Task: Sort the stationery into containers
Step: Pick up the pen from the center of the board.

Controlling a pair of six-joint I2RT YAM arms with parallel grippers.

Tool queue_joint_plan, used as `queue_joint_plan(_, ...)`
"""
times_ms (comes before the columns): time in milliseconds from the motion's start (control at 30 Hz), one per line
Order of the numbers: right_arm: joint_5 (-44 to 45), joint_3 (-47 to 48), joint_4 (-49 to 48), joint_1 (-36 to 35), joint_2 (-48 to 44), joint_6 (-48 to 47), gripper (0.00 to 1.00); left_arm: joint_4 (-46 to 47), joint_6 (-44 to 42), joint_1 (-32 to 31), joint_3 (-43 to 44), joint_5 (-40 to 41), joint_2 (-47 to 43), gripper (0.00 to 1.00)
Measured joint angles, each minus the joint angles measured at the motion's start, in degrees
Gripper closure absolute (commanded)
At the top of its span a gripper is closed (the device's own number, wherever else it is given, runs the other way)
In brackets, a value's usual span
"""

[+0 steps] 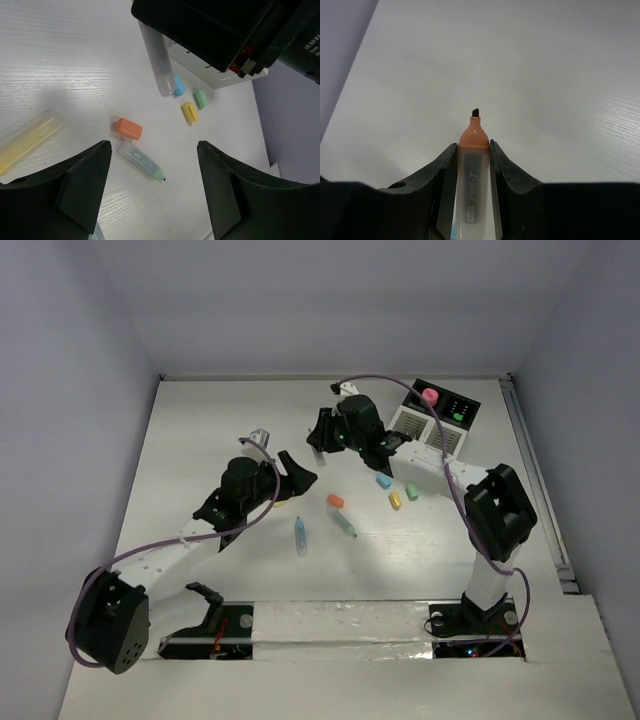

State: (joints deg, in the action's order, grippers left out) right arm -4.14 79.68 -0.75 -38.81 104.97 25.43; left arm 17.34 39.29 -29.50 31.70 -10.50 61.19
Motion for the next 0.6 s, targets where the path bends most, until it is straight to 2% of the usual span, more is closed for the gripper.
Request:
queue_joint_plan(267, -0.02, -3.04, -2.95, -2.58, -0.48, 1.55, 0.89, 7.39, 1.18, 0.0, 0.57, -1.4, 6.25, 0.38)
queue_joint_plan(600, -0.31, -4.94, -5.64, -3.54, -1.44, 3.56, 0.88, 12.44, 1.73, -0.13, 1.6, -0.66, 8.72, 0.51)
